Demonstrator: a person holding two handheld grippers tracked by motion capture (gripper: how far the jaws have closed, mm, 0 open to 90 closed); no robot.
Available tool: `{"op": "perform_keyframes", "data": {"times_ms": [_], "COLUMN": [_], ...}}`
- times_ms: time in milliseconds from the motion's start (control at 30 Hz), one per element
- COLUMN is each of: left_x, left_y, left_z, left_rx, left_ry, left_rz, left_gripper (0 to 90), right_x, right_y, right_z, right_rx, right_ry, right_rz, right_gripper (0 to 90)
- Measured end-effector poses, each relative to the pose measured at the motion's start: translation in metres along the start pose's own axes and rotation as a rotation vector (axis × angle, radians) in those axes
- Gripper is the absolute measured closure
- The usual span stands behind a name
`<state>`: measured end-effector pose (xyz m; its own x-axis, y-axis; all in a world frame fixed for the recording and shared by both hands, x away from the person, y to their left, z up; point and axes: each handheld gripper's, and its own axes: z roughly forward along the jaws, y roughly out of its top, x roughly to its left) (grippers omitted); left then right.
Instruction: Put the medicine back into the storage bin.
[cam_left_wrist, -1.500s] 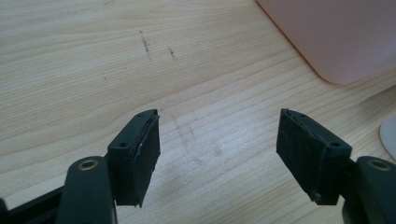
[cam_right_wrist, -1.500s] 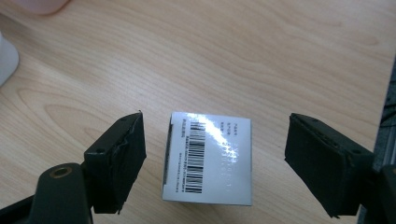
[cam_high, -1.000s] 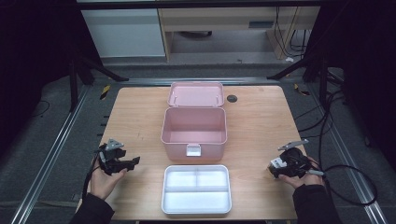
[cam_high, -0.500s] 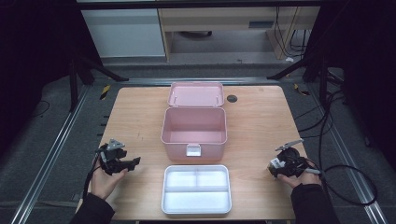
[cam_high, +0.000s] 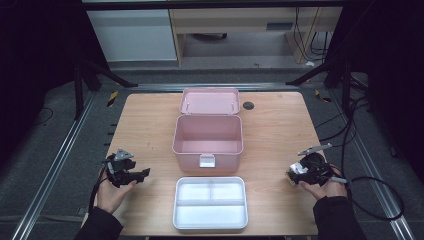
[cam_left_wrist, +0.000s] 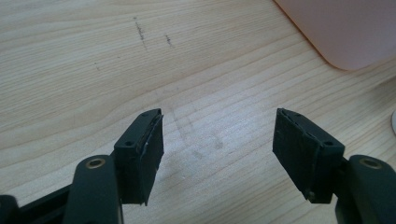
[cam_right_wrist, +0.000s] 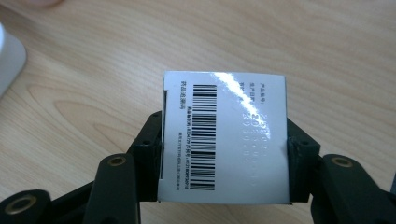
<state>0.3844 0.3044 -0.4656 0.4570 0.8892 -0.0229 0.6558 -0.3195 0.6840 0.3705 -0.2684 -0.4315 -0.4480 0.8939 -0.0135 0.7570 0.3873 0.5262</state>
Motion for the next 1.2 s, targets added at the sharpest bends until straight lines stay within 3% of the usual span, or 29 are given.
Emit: {"op": "perform_keyframes", "data": {"times_ms": [333,600,1000,1200], "left_x": [0.001,0.001,0.003,0.003], "left_y": [-0.001,0.0,0.0,0.0], "left_z": [0.002,0.001,-0.001,-0.001], "left_rx": [0.007,0.006,-0.007,-0.006], "left_ry": [-0.001,-0.001,0.002,0.008], "left_rz": [-0.001,0.001,-0.005,-0.003], "left_gripper": [32.8,32.6,32.6,33.0], "right_x": [0.003,0.008,0.023,0.033], "right_y": [0.019,0.043,0.086,0.106], "right_z": [-0.018,-0.03,-0.055,-0.061], "right_rx": [-0.101,-0.15,-0.263,-0.28], "right_ry": [0.014,0.038,0.066,0.077], "right_rz": [-0.011,-0.032,-0.071,-0.104], "right_gripper": [45.3,45.3,45.3,45.3]}}
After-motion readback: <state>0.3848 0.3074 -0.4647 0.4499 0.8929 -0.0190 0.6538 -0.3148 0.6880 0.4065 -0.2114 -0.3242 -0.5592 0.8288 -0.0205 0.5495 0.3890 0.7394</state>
